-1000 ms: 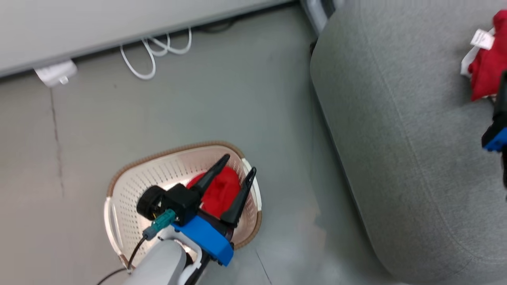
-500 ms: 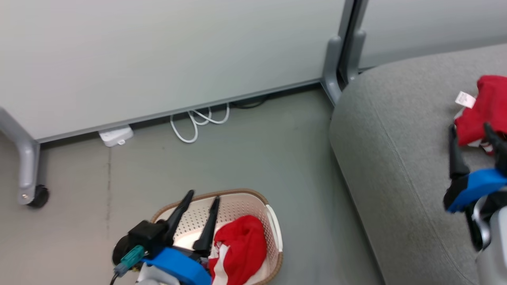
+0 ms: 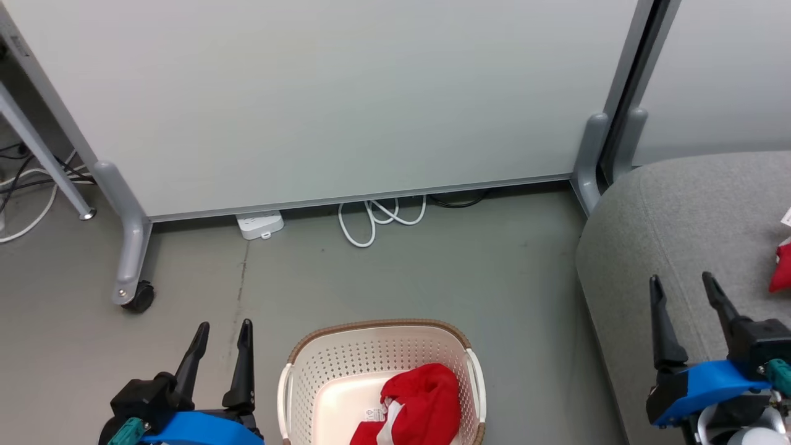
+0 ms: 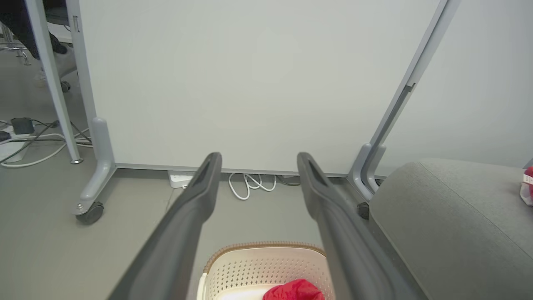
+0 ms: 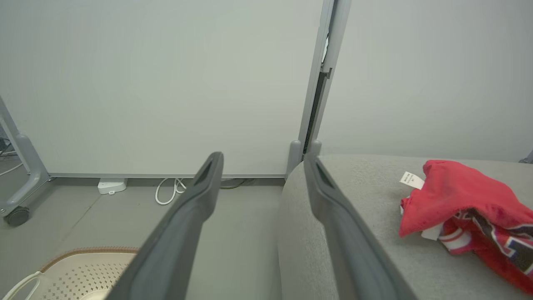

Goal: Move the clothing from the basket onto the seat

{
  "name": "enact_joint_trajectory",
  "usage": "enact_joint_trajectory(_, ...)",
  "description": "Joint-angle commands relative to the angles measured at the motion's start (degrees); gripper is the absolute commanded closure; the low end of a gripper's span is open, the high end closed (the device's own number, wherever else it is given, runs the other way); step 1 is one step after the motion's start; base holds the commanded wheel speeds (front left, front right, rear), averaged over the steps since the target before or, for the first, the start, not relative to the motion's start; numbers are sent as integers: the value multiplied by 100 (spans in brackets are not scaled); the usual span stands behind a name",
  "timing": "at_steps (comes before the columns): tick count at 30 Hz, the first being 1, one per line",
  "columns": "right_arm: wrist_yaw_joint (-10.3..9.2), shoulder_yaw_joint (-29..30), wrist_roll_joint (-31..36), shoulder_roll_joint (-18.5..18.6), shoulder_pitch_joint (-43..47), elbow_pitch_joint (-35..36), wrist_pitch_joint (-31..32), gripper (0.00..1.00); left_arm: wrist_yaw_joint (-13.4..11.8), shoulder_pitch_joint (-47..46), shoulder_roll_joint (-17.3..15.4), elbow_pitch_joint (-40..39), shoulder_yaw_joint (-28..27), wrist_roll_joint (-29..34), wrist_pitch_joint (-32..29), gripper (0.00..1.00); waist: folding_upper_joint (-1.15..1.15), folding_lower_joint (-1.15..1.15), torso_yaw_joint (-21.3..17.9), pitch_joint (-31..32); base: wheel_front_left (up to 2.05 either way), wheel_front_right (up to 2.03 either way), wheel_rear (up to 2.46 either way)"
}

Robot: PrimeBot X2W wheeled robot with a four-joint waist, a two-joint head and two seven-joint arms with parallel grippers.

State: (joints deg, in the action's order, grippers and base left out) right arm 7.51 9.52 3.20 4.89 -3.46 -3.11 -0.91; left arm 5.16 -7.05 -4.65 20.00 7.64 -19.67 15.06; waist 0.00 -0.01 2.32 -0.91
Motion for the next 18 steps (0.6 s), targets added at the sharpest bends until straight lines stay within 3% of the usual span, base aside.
enact_joint_trajectory(1,-4,-73,-3,-51,145,83,39,0,7,66,-9,-26,-108,55,18,0,0,1,112,70,0,0,0)
enact_joint_trajectory(7,-4,-245,-5,-168,450,230,50,0,44,182,23,-106,-468,213,18,0,0,1,231,104,0,0,0)
enact_joint_trajectory(18,-4,-373,-22,-206,573,285,120,0,148,267,84,-97,-640,386,18,0,0,1,183,78,0,0,0)
